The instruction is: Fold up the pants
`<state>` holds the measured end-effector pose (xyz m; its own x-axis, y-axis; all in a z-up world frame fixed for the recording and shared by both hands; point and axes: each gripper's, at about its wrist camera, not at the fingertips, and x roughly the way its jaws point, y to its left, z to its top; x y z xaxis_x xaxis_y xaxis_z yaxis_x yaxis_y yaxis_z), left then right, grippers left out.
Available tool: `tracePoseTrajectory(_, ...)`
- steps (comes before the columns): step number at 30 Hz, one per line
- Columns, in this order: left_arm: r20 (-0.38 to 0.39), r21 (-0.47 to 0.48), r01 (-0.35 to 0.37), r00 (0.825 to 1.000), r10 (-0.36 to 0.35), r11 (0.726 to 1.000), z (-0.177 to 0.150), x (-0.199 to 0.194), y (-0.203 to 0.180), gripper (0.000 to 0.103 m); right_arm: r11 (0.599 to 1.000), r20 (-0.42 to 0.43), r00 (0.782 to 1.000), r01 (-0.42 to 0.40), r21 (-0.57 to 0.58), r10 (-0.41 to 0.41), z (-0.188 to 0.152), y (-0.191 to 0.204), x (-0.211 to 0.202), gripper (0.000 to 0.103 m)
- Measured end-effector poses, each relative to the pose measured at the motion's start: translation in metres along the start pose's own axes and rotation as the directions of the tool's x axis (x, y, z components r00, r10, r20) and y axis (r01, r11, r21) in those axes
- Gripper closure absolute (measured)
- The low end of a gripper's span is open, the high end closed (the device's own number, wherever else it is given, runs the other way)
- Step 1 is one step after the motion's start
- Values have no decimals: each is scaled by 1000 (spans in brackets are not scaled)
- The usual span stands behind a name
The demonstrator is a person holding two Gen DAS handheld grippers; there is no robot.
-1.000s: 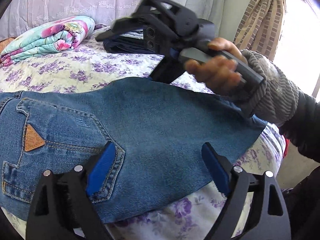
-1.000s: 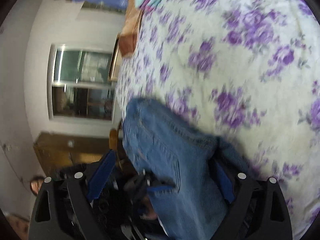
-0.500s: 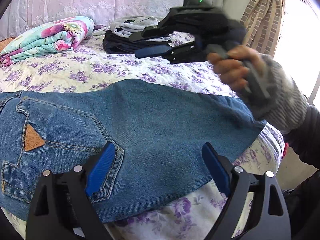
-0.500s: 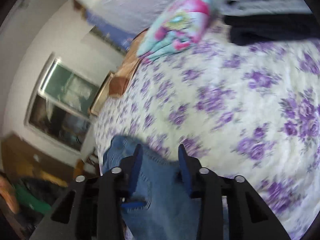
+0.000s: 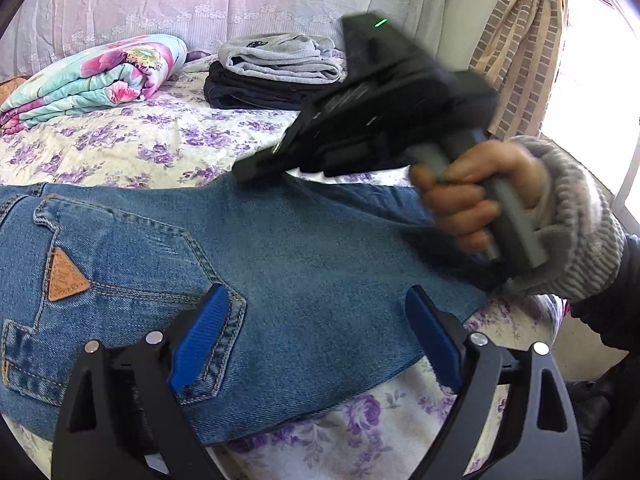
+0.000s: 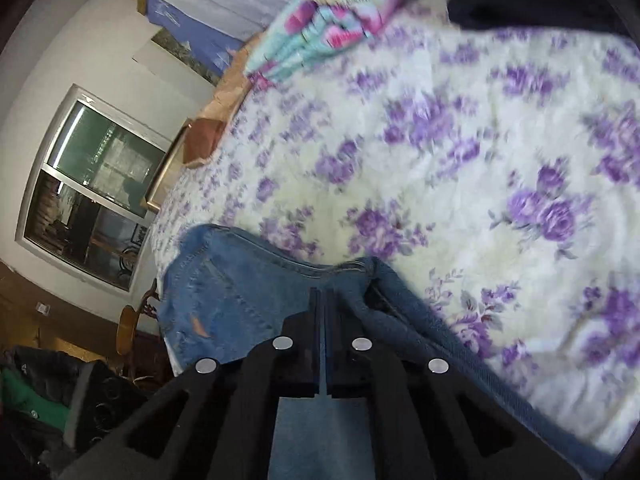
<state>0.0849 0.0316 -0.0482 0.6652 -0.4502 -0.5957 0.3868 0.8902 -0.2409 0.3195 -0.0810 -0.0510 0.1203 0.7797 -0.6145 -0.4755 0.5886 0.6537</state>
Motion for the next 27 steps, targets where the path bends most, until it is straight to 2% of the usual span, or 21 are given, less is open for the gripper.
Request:
tracePoseTrajectory(2,1,-1,3,1000,-3,1000,0,0,0,15,1000,1,1000,10,-6,-10,-1,3,2,100)
tracePoseTrajectory(4,-2,-10,4,1000,-4,1000,1,-1,1,15,998,-29,998,62,33,-61,-1,-8,20,98)
tracePoseTrajectory(5,-9,-21,-2,1000,1,1000,4,-2,1,16,995,-38,996,84,61,-82,0,-14,33,102)
tracePoseTrajectory(7,5,-46,4,1000,-3,999,10,-14,1,17,993,-39,999,19,119,-15,-1,-33,41,103)
tracePoseTrajectory(9,67,-47,-52,996,55,998,18,-37,5,15,993,-25,1000,17,118,-14,-6,-28,32,103)
tracePoseTrajectory(10,108,-51,-112,987,117,992,24,-53,11,12,994,-20,999,28,104,-26,-7,-25,31,103)
tracePoseTrajectory(12,149,-104,-184,969,199,977,34,-73,35,9,996,-9,999,49,76,-48,-10,-21,32,103)
tracePoseTrajectory(15,92,-229,-253,956,279,940,36,-73,82,9,996,5,1000,29,83,-29,-12,-25,31,103)
tracePoseTrajectory(16,33,-281,-271,956,292,921,30,-62,104,10,997,13,1000,19,76,-20,-12,-26,31,103)
tracePoseTrajectory(17,-11,-311,-248,966,258,917,22,-49,120,11,997,20,1000,14,74,-16,-14,-28,31,103)
tracePoseTrajectory(18,-10,-291,-260,963,269,921,19,-44,120,12,997,24,1000,17,69,-19,-13,-27,32,103)
tracePoseTrajectory(19,-11,-256,-300,951,308,919,23,-44,112,12,998,27,999,25,60,-26,-14,-26,32,103)
tracePoseTrajectory(22,-51,-206,-401,915,399,893,28,-34,100,12,998,56,997,56,42,-58,-19,-15,22,101)
tracePoseTrajectory(23,-47,-214,-409,911,409,887,30,-36,99,12,997,69,995,73,34,-76,-23,-10,16,100)
tracePoseTrajectory(24,-28,-233,-394,917,399,889,32,-43,97,12,995,85,992,92,23,-94,-28,-3,10,95)
tracePoseTrajectory(25,6,-261,-359,928,373,896,30,-53,96,12,995,102,989,103,10,-103,-36,3,3,76)
tracePoseTrajectory(26,29,-283,-349,928,371,894,27,-62,98,12,994,119,987,106,-6,-104,-45,8,-3,62)
tracePoseTrajectory(27,37,-297,-370,917,398,880,26,-67,100,10,994,133,985,112,-20,-108,-55,12,-9,44)
